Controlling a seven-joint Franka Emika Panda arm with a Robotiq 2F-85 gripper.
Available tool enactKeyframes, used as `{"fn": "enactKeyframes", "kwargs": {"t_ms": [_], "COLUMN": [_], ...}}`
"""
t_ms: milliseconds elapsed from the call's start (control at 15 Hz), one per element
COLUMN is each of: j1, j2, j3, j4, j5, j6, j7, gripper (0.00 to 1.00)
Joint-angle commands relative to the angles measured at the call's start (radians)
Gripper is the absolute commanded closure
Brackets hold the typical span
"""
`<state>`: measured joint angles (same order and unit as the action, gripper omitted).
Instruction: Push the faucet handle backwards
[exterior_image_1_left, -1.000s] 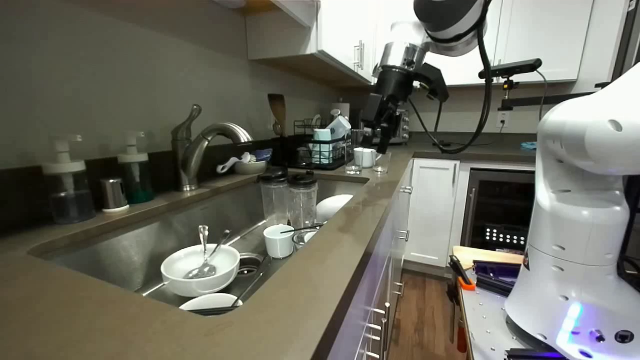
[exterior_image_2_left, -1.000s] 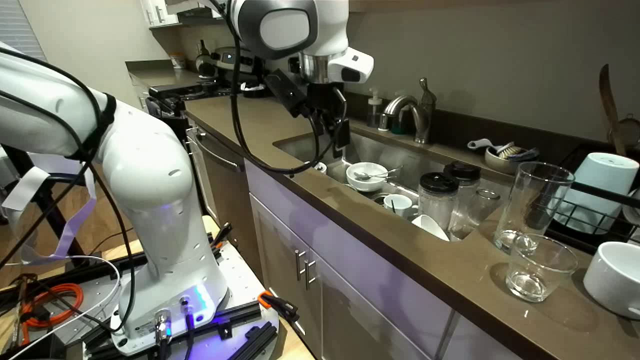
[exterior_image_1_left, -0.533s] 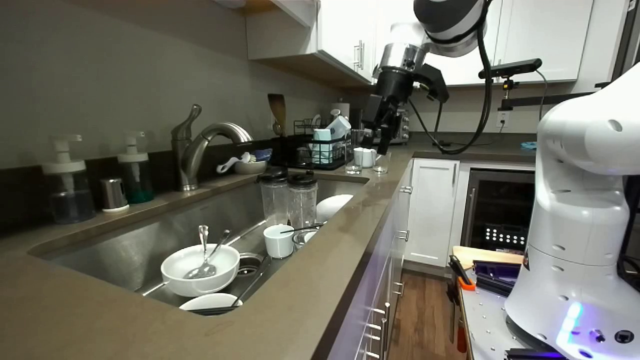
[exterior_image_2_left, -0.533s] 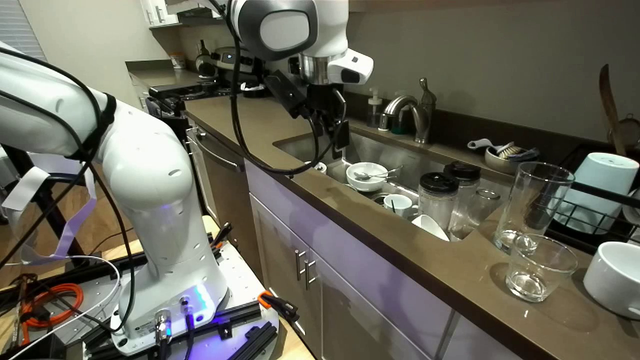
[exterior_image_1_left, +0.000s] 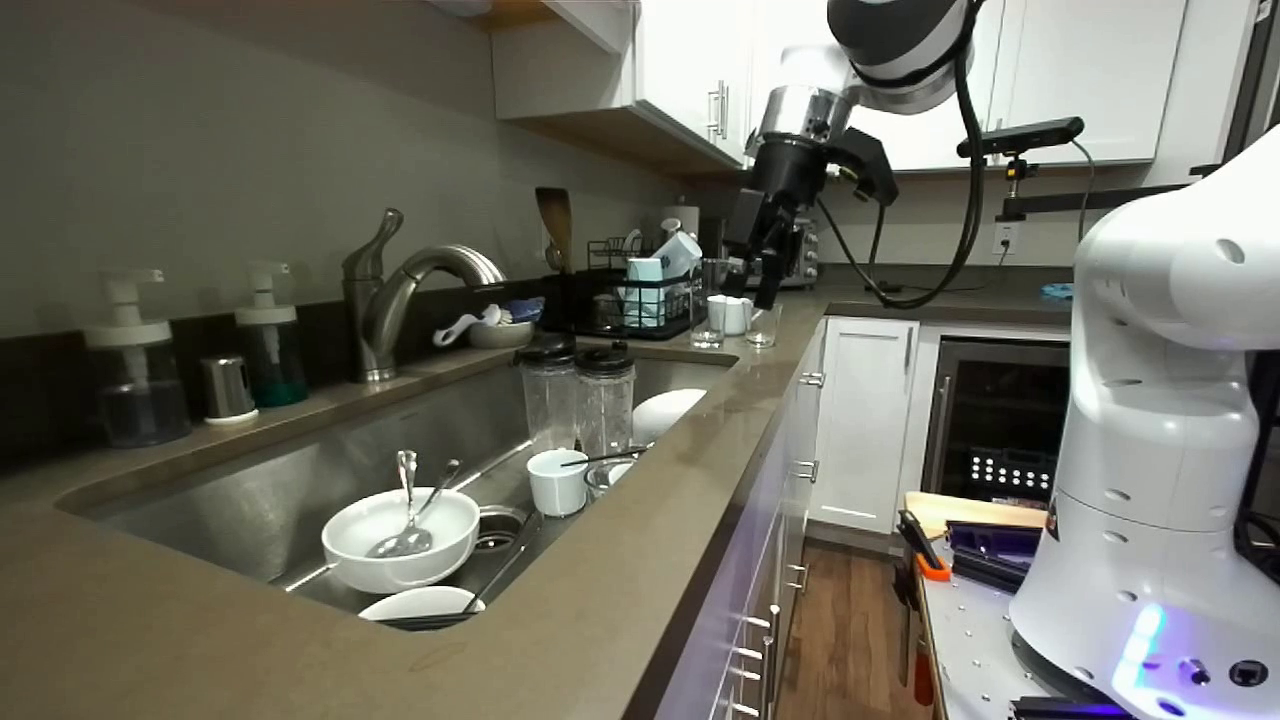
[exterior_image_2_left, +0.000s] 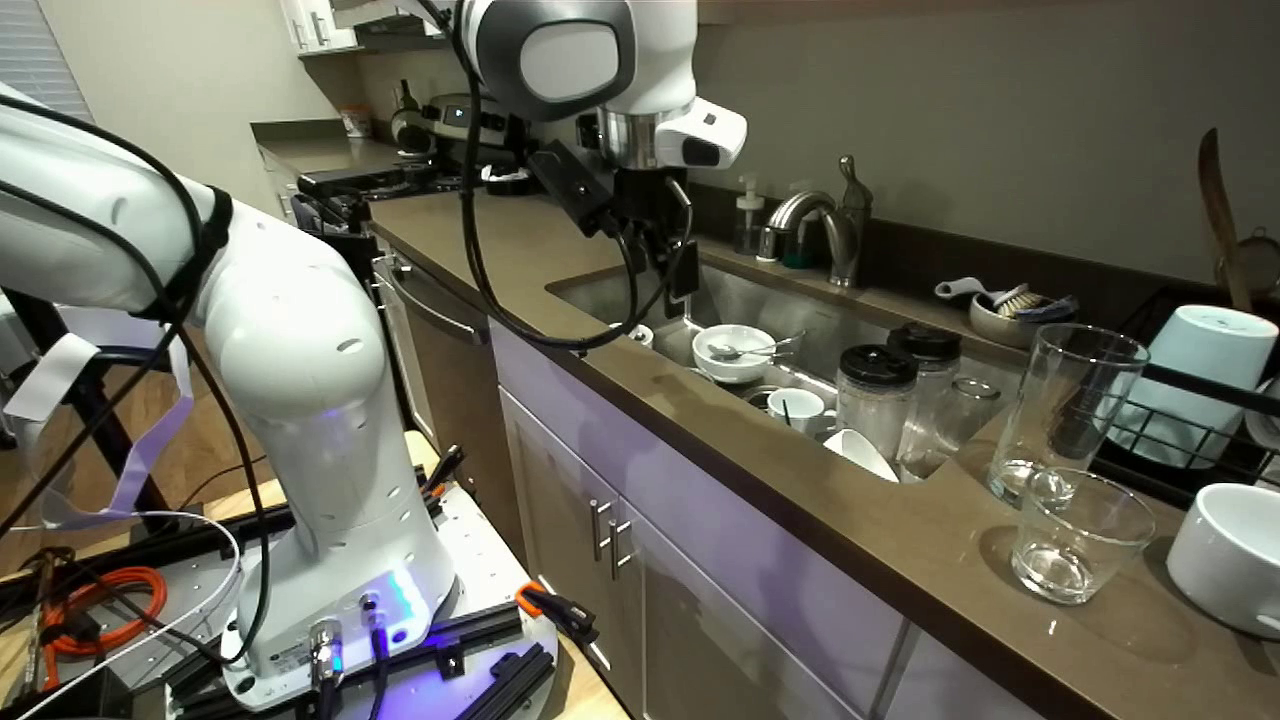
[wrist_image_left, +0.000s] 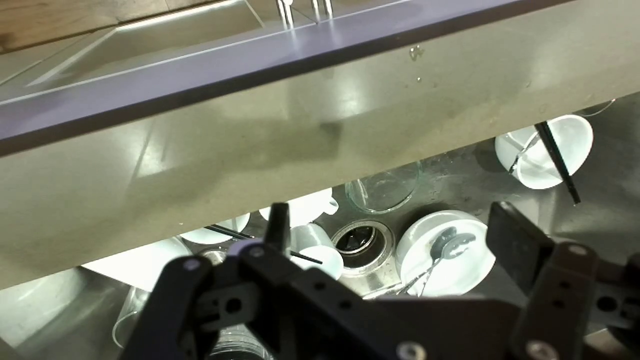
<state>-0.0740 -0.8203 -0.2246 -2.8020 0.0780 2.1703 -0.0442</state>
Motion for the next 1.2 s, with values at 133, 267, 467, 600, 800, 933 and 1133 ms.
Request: {"fn": "enactKeyframes", "kwargs": {"t_ms": [133, 267, 467, 600, 800, 933, 1133], "j1": [-0.012, -0.016, -0.015, -0.002, 0.026, 0.047, 0.09], "j2": [0.04, 0.057, 0.093, 0.13, 0.191, 0.218, 0.259], "j3": [0.012, 0.015, 0.024, 0.02, 0.011, 0.013, 0.016], "j4": [0.021, 0.041, 0.06, 0.071, 0.1, 0.122, 0.158], "j5": [0.017, 0.002, -0.027, -0.038, -0.031, -0.032, -0.03], "j6": [0.053, 0.094, 0.207, 0.3, 0.414, 0.481, 0.581], "j7": [-0.027, -0.032, -0.055, -0.09, -0.139, -0.166, -0.203], "gripper": [0.0, 0.0, 0.0, 0.0, 0.0, 0.0, 0.0]}}
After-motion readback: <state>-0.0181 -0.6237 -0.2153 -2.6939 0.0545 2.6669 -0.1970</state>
